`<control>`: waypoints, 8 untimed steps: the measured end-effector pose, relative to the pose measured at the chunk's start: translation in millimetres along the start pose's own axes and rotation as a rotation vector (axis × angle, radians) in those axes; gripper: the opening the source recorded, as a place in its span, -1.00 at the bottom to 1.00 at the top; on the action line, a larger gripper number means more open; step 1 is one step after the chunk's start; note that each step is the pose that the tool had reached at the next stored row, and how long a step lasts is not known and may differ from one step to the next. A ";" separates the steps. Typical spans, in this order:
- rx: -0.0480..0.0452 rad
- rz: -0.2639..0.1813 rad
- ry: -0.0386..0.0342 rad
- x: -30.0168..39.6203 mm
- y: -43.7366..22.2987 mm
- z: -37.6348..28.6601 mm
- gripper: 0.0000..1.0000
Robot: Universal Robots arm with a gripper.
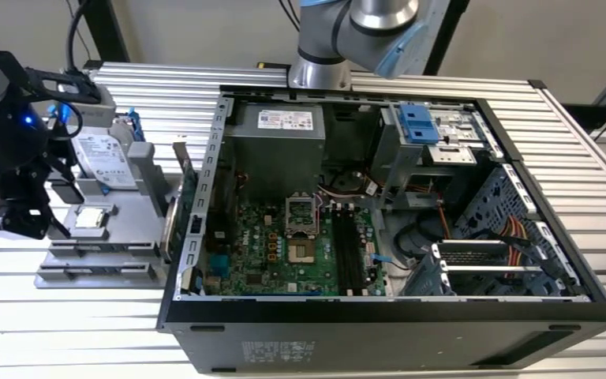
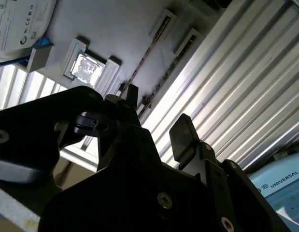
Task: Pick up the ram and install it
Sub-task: 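Pick up the ram and move it above insertion slot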
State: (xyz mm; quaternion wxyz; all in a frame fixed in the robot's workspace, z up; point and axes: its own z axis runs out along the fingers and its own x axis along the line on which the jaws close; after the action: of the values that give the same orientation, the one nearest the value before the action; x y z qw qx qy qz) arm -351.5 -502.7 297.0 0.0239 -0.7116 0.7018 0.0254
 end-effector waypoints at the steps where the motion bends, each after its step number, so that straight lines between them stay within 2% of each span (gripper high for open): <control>1: 0.0000 0.000 0.0000 0.1 0.0 0.8 1.00; 8: -0.0005 0.000 0.0001 1.0 0.0 6.9 1.00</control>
State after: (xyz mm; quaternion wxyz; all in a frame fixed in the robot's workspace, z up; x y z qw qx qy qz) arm -351.5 -503.2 290.1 0.0237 -0.7116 0.7017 0.0256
